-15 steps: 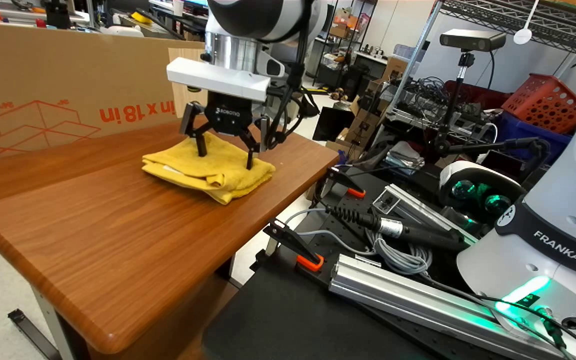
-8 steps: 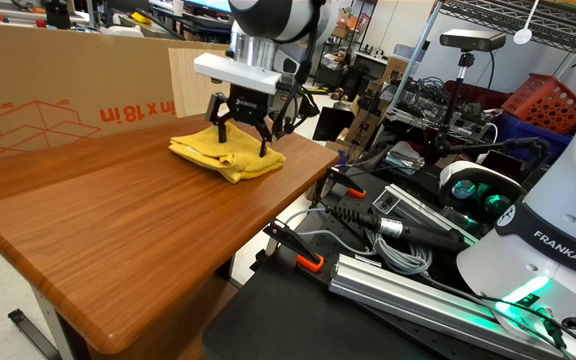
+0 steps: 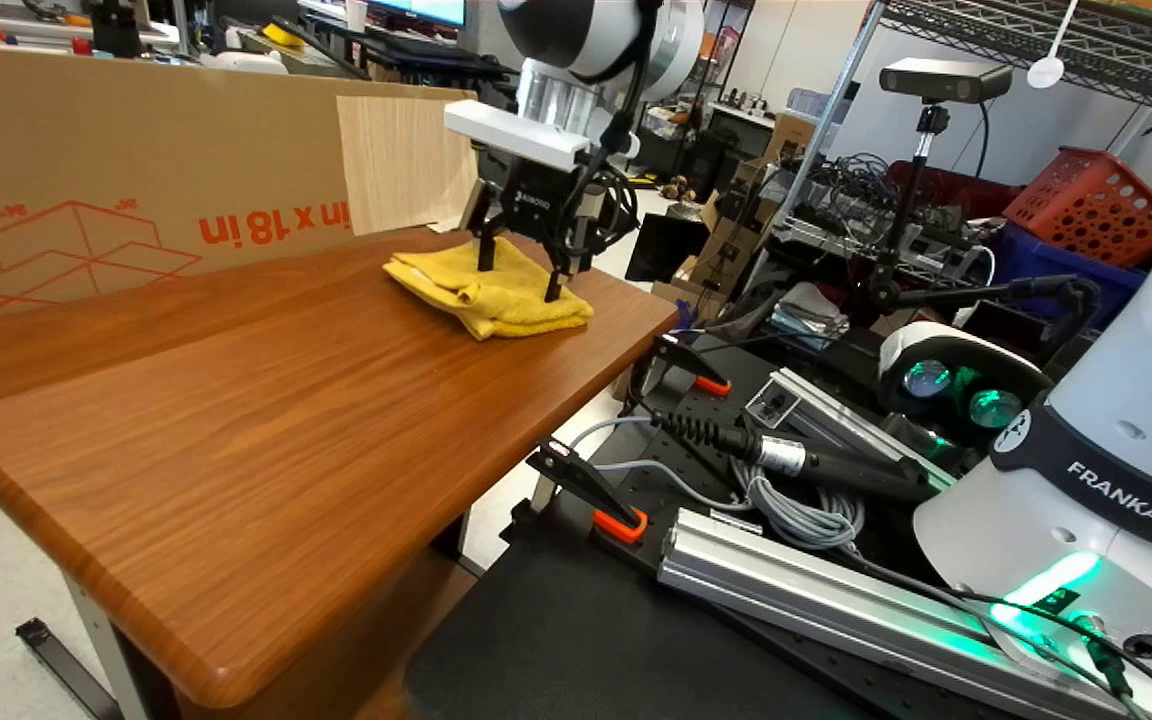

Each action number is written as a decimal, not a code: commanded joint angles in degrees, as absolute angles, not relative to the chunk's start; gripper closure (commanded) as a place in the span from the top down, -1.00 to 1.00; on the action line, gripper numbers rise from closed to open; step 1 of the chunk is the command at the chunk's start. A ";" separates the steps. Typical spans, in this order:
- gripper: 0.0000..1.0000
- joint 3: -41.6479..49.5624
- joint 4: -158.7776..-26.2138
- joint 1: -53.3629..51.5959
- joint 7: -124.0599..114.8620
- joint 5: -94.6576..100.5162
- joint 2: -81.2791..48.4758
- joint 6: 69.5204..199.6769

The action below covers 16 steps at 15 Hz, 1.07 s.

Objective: Wipe the table with the yellow towel

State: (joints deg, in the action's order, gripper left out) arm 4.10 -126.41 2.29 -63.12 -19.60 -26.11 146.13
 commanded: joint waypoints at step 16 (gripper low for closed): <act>1.00 7.38 -131.43 1.69 -65.81 -22.04 -27.20 151.03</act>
